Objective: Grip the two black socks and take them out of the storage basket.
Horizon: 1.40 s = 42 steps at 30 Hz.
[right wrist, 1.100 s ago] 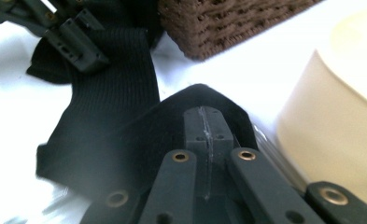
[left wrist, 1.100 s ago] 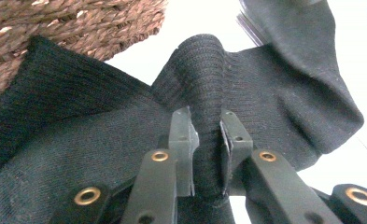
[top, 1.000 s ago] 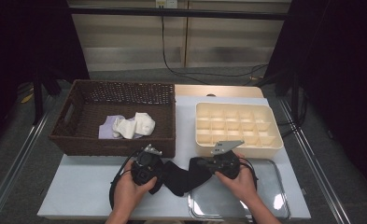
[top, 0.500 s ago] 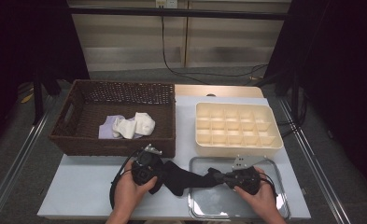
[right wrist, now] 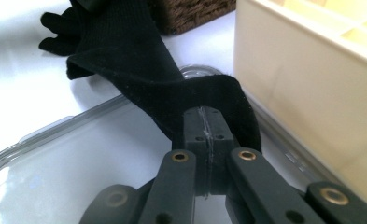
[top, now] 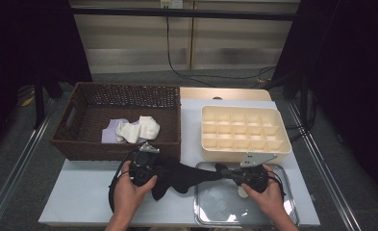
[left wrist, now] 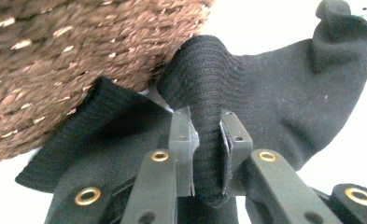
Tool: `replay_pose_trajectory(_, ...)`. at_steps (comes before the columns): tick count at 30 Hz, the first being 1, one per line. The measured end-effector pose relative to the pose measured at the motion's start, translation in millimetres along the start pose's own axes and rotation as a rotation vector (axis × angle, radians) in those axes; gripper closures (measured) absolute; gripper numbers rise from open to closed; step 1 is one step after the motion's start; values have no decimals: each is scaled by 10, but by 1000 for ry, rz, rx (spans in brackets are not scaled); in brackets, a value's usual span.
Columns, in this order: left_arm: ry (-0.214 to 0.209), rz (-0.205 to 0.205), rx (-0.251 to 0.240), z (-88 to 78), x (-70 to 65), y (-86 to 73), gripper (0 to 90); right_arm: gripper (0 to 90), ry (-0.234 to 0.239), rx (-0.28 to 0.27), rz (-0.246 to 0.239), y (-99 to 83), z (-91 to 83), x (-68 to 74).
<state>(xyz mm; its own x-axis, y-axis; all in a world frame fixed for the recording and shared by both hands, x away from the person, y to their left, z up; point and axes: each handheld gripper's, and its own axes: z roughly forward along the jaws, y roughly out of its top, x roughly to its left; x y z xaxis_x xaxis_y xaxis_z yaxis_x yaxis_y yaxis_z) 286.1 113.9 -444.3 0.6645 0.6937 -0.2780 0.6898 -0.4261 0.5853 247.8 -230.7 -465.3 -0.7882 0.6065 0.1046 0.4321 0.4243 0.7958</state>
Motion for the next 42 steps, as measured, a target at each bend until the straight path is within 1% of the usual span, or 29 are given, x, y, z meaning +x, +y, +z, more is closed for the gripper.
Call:
replay_pose_trajectory(3, -4, 2, 21, 61, -27, -28, 780, 873, 14, 31, 15, -105, 23, 23)
replay_pose_trajectory(4, 3, 12, 26, 65, -29, -35, 779, 864, 13, 43, 19, -140, 14, 30)
replay_pose_trajectory(6, -3, 19, 33, 64, -28, -40, 778, 842, 8, 59, 44, -250, -40, 22)
replay_pose_trajectory(7, 0, 12, 26, 65, -39, -42, 777, 819, 8, 52, 49, -276, -66, 7)
replay_pose_trajectory(8, 0, 11, 24, 66, -42, -43, 776, 803, -13, 56, 59, -298, -121, -12)
replay_pose_trajectory(9, -5, 24, 39, 63, -41, -39, 776, 803, -22, 64, 57, -307, -152, -26)
replay_pose_trajectory(10, -6, 27, 39, 69, -49, -39, 776, 800, -22, 70, 64, -319, -190, -46)
replay_pose_trajectory(11, -11, 26, 43, 74, -52, -38, 774, 789, -37, 72, 70, -319, -219, -64)
replay_pose_trajectory(13, -15, 25, 50, 95, -60, -37, 774, 787, -39, 71, 74, -298, -263, -92)
replay_pose_trajectory(14, -19, 24, 52, 101, -63, -39, 771, 768, -47, 71, 79, -284, -275, -101)
replay_pose_trajectory(16, -11, 30, 56, 110, -70, -39, 771, 765, -63, 77, 80, -259, -283, -125)
replay_pose_trajectory(17, -16, 32, 59, 112, -70, -37, 769, 758, -77, 73, 87, -243, -297, -140)
replay_pose_trajectory(18, -13, 32, 58, 113, -71, -36, 768, 758, -74, 61, 101, -224, -308, -155)
replay_pose_trajectory(20, -22, 35, 66, 118, -70, -36, 758, 736, -91, 40, 104, -161, -339, -165)
replay_pose_trajectory(21, -19, 34, 68, 126, -77, -40, 756, 732, -75, 26, 117, -132, -341, -162)
replay_pose_trajectory(22, -20, 29, 63, 133, -85, -42, 754, 728, -64, 18, 116, -103, -332, -146)
replay_pose_trajectory(24, -26, 40, 71, 140, -91, -40, 741, 708, -47, 24, 87, -58, -269, -90)
replay_pose_trajectory(26, -20, 53, 69, 137, -97, -44, 717, 688, -28, 59, 50, -38, -132, -2)
replay_pose_trajectory(27, -27, 55, 69, 129, -94, -45, 704, 676, -25, 75, 37, -44, -72, 27)
replay_pose_trajectory(29, -23, 56, 58, 101, -94, -44, 662, 690, -17, 108, 29, -76, 16, 46)
replay_pose_trajectory(30, -20, 49, 43, 81, -90, -46, 637, 722, -31, 121, 17, -103, 47, 46)
replay_pose_trajectory(31, -17, 48, 39, 62, -81, -47, 618, 768, -30, 113, 26, -113, 33, 31)
replay_pose_trajectory(33, -2, 47, 23, 16, -56, -50, 614, 819, -42, 126, 25, -115, 0, -6)
replay_pose_trajectory(34, -2, 30, 8, -15, -35, -53, 601, 831, -47, 130, 18, -115, -11, -23)
replay_pose_trajectory(35, 1, 23, -2, -44, -18, -55, 598, 846, -53, 138, 15, -115, -30, -46)
replay_pose_trajectory(36, 0, 19, -7, -68, -4, -56, 598, 855, -55, 143, 18, -116, -42, -61)
replay_pose_trajectory(38, -18, 6, -20, -99, 20, -59, 598, 860, -55, 149, 11, -118, -61, -83)
replay_pose_trajectory(40, -10, 4, -25, -105, 18, -60, 598, 862, -66, 155, -5, -119, -80, -97)
replay_pose_trajectory(42, -25, -6, -32, -122, 32, -60, 598, 864, -79, 155, -7, -130, -104, -110)
